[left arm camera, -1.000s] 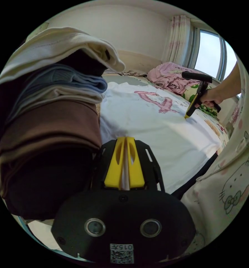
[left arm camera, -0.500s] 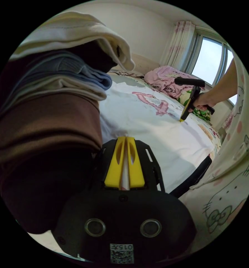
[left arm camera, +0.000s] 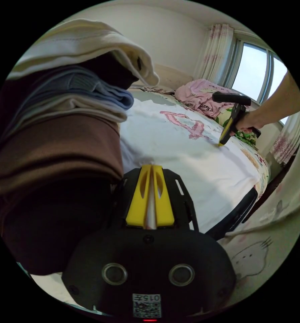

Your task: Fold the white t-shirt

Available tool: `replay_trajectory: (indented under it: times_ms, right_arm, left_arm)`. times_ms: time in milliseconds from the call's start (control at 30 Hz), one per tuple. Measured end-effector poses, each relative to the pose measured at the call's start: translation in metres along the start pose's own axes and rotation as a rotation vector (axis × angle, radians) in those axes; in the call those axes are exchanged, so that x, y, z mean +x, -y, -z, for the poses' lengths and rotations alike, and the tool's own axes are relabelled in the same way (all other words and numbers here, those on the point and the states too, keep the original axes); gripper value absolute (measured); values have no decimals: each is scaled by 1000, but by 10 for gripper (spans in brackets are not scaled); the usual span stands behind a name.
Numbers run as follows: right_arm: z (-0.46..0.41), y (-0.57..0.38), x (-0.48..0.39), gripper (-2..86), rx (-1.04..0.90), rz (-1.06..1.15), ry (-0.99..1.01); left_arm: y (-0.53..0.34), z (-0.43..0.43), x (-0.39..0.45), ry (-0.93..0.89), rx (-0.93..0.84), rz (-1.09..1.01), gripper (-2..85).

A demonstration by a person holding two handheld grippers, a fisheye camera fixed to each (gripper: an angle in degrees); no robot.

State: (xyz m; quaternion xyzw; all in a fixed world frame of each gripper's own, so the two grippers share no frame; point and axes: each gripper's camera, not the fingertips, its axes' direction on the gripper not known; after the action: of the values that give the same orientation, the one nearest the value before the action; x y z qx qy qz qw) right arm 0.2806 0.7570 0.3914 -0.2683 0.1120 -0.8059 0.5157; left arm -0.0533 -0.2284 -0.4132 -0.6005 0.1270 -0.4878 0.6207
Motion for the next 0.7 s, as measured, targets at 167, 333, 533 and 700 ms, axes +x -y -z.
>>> replay_trajectory:
  times_ms: [167, 333, 533, 700]
  right_arm:
    - [21, -12, -5, -5, -15, 51, -14]
    - [47, -25, -8, -5, -40, 129, -20]
    - [77, -101, -11, -5, 267, 1, -34]
    - [100, -149, -17, -4, 429, -96, -55]
  left_arm:
    - [13, 4, 1, -6, 2, 1, 1]
    - [29, 12, 14, 41, 10, -22, 1]
    - [48, 22, 41, 155, 10, -88, 1]
    - [65, 30, 41, 161, 8, -83, 2]
